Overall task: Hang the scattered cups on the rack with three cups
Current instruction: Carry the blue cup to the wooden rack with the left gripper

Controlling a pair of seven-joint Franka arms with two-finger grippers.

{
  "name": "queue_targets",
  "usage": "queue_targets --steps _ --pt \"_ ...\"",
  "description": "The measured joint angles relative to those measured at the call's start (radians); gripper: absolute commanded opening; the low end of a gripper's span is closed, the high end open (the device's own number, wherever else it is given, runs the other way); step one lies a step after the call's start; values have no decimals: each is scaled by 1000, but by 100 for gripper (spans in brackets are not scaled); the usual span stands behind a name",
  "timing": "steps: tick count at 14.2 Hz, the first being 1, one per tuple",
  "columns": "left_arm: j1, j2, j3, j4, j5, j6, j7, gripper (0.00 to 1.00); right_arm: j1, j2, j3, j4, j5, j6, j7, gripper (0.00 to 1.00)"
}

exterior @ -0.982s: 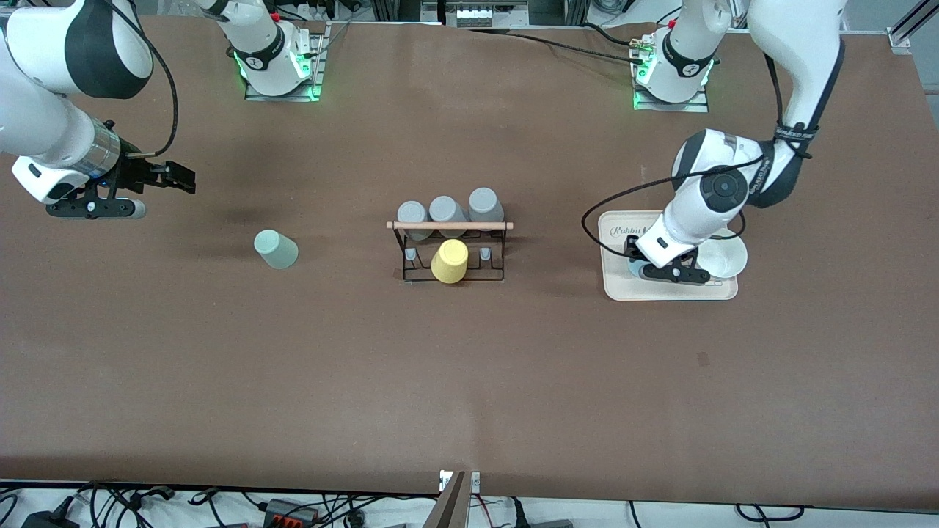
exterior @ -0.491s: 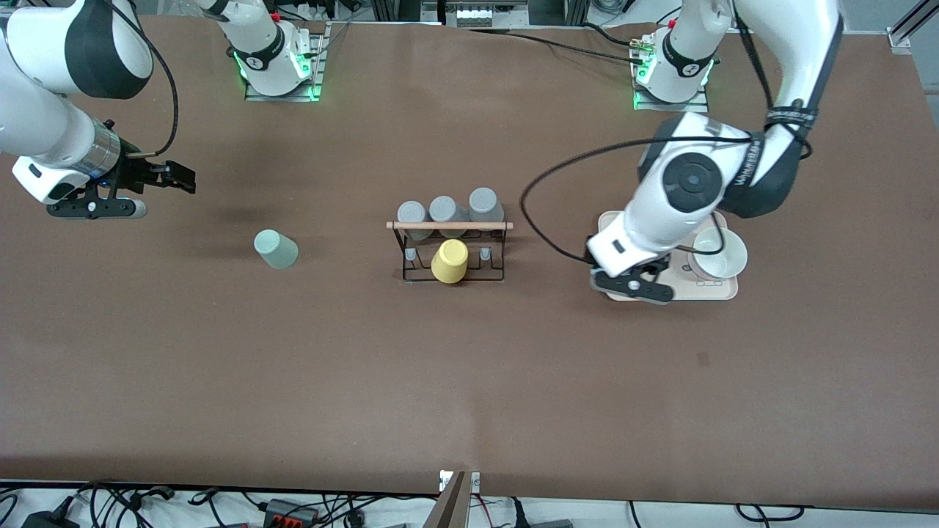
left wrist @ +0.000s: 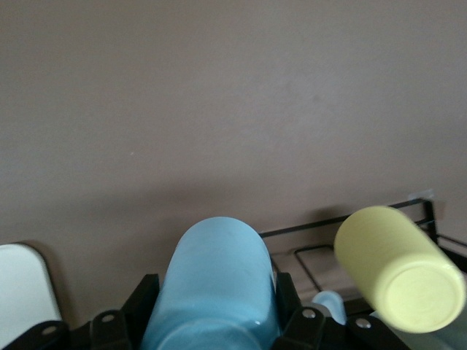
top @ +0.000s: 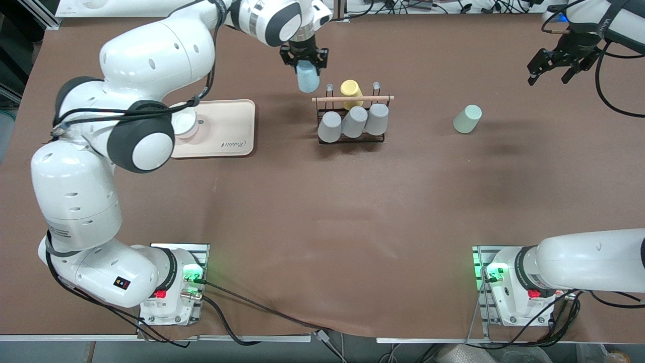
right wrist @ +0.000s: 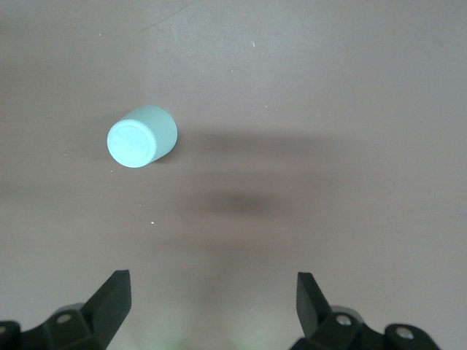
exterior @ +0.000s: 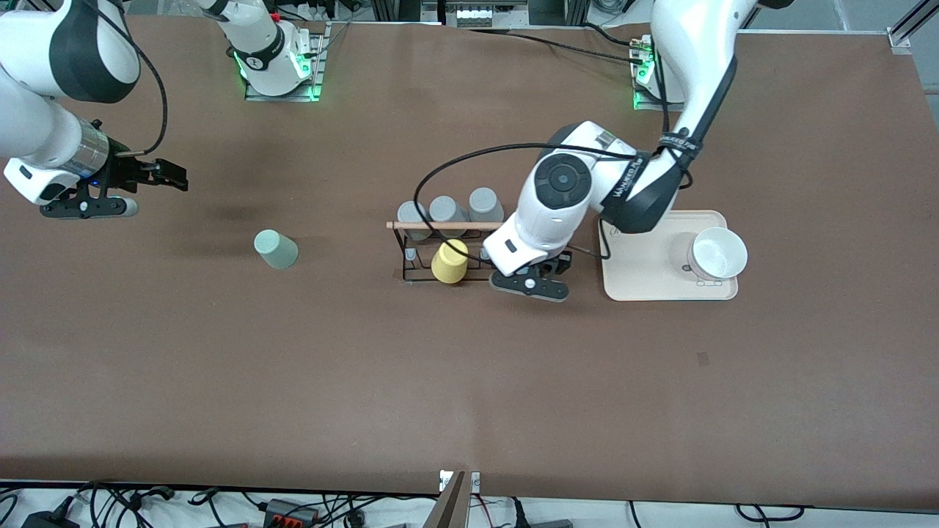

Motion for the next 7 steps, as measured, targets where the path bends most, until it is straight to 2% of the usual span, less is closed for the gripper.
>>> queue_targets --steps 3,7 --pt "-15 0 -1 58 0 -13 0 18 0 0 -5 -1 8 0 -4 100" --pt "-72 2 -1 70 0 -27 -9 18 3 -1 1 -3 8 8 -10 100"
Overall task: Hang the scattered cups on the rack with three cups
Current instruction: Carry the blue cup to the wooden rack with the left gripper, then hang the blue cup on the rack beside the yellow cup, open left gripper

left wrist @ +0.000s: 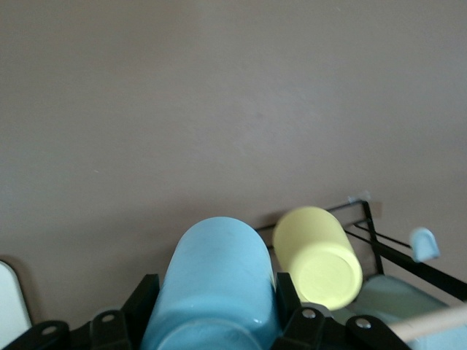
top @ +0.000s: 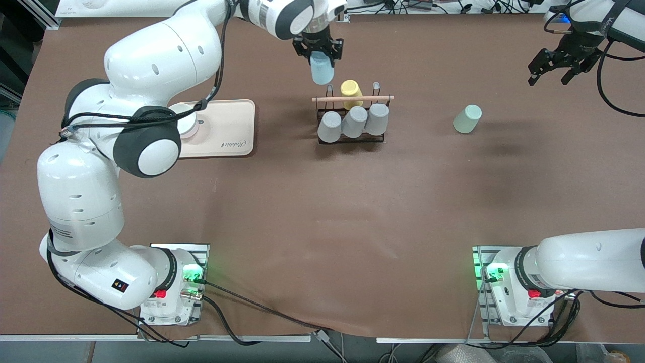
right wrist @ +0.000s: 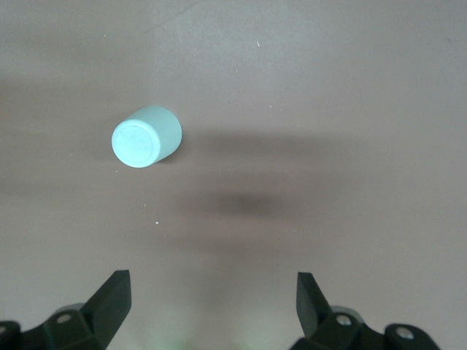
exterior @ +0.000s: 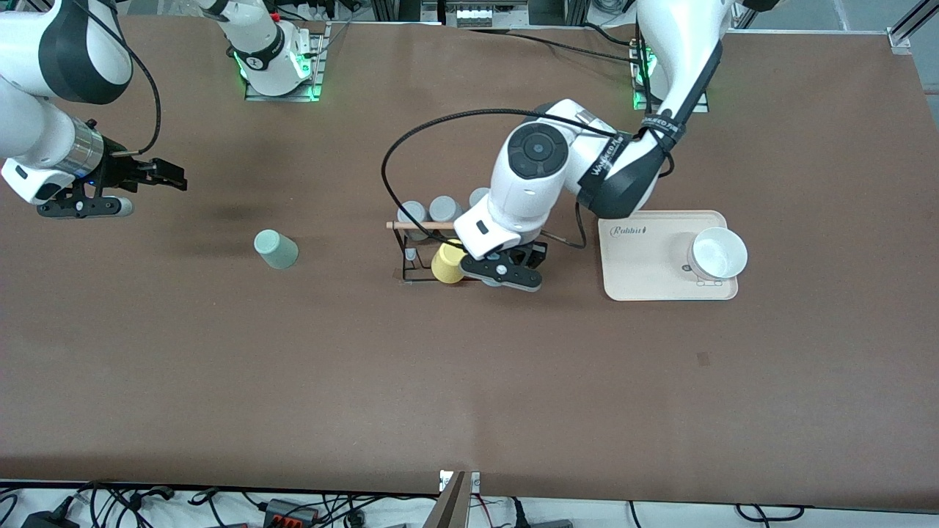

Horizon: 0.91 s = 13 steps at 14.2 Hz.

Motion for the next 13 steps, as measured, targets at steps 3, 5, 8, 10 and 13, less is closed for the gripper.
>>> queue_targets --steps 3,5,8,10,13 --pt "-53 15 8 -1 29 -5 -15 19 9 -21 8 -47 0 61 -4 100" --pt "-54 25 10 -1 71 -5 -20 19 15 -42 9 -85 0 88 -4 100" --pt "-50 34 17 -2 79 -6 -19 19 32 -59 14 -109 0 107 -7 100" --pt "-50 41 17 -6 79 -7 -19 19 44 -60 18 -109 0 109 -7 100" --pt "-50 46 17 -11 79 -7 -19 19 47 -60 18 -110 0 109 -7 100"
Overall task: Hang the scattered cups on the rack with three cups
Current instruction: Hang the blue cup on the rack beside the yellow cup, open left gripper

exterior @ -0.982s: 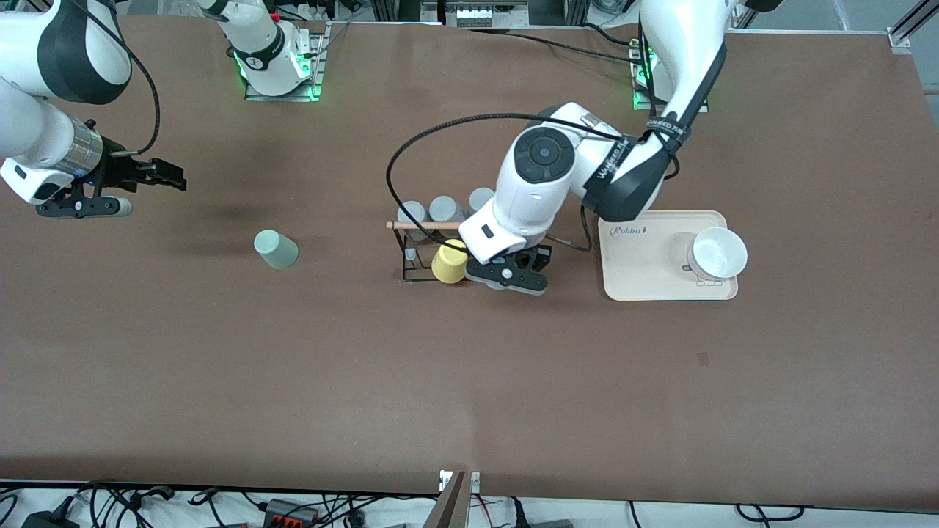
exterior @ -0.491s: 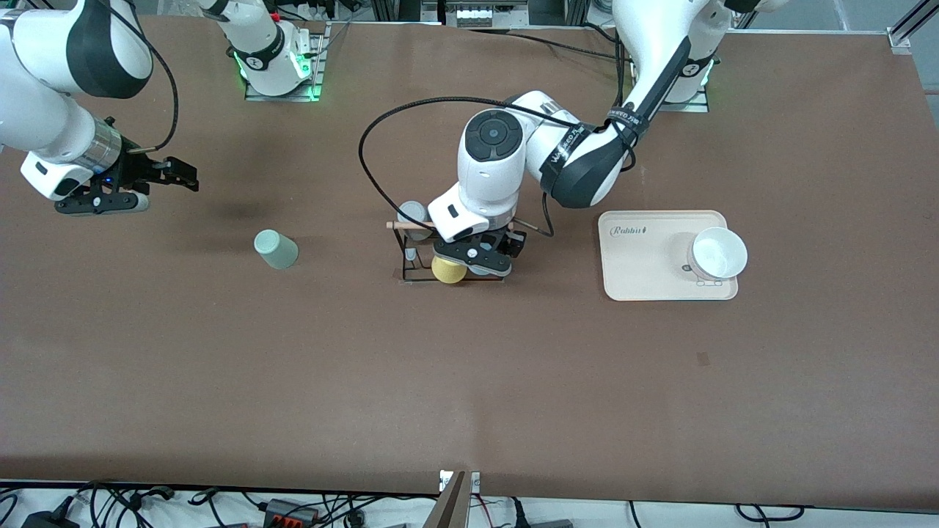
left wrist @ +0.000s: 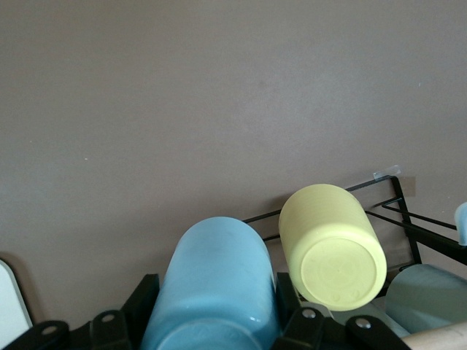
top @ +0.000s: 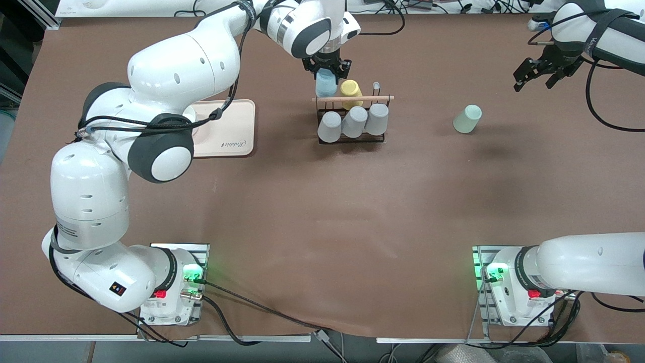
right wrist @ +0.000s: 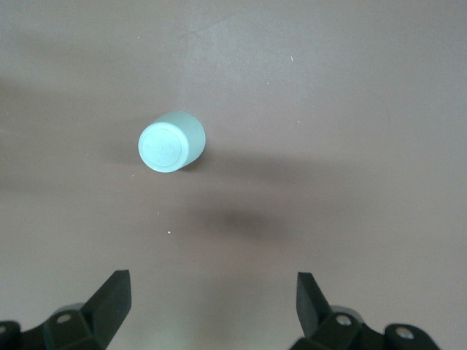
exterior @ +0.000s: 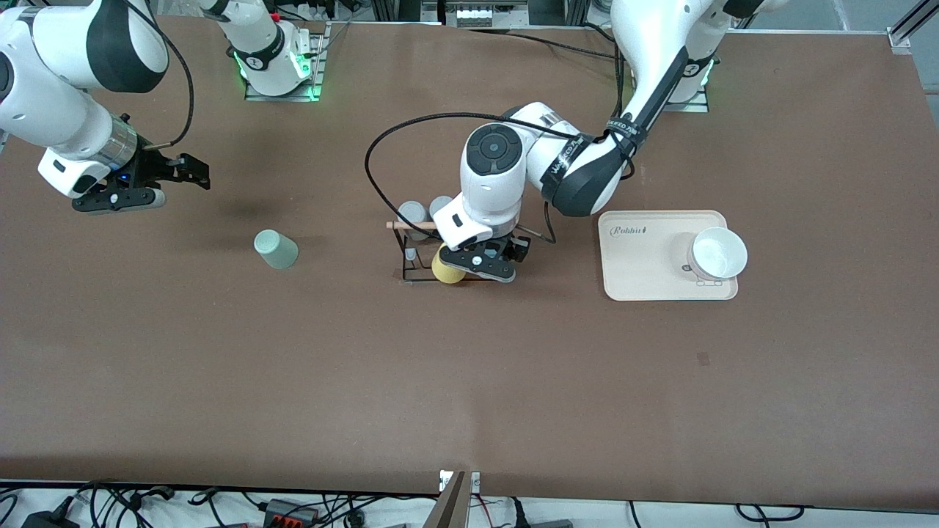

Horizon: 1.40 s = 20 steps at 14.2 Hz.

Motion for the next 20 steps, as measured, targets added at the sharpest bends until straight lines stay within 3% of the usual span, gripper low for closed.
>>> queue_targets --steps 20 --pt "7 60 -2 -6 0 46 0 20 4 0 0 -1 -1 3 -1 100"
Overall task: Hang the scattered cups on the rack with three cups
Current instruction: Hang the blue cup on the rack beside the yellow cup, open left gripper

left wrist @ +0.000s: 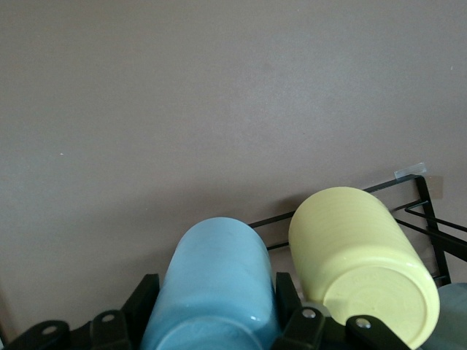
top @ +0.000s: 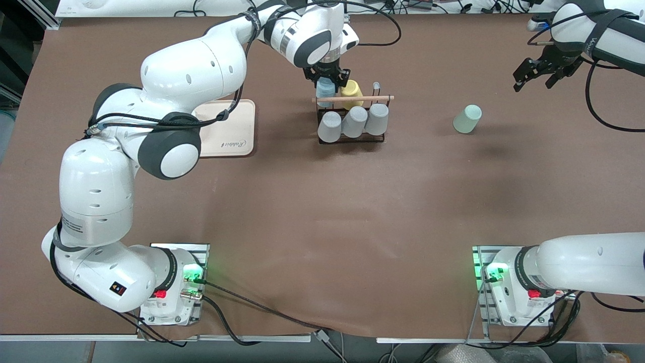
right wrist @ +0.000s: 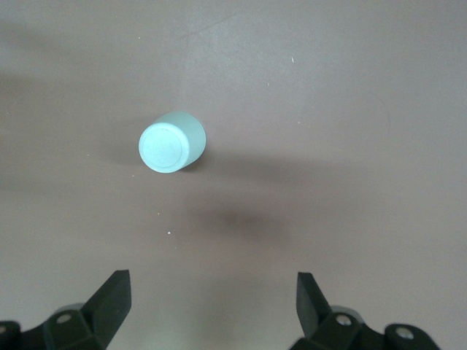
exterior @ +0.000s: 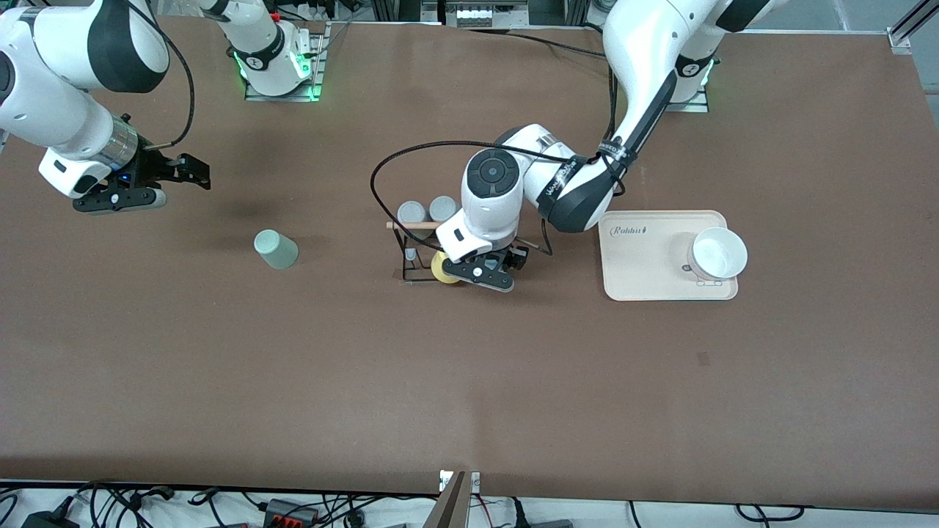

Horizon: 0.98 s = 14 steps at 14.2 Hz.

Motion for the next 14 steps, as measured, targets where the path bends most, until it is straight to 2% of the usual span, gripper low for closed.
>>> queue_targets --steps 1,2,3,4,14 --pt "0 1 -1 0 0 0 0 21 2 0 0 0 0 0 0 100" --pt "-1 1 -3 0 0 0 0 26 4 0 2 0 0 0 0 100" --pt "-1 1 -5 0 -3 0 0 47 4 0 3 0 0 0 0 100" --pt "-1 1 -6 0 -9 0 0 99 5 0 4 0 0 0 0 100" --pt "21 -19 -6 10 -17 -5 -1 100 5 0 4 -1 0 1 0 100"
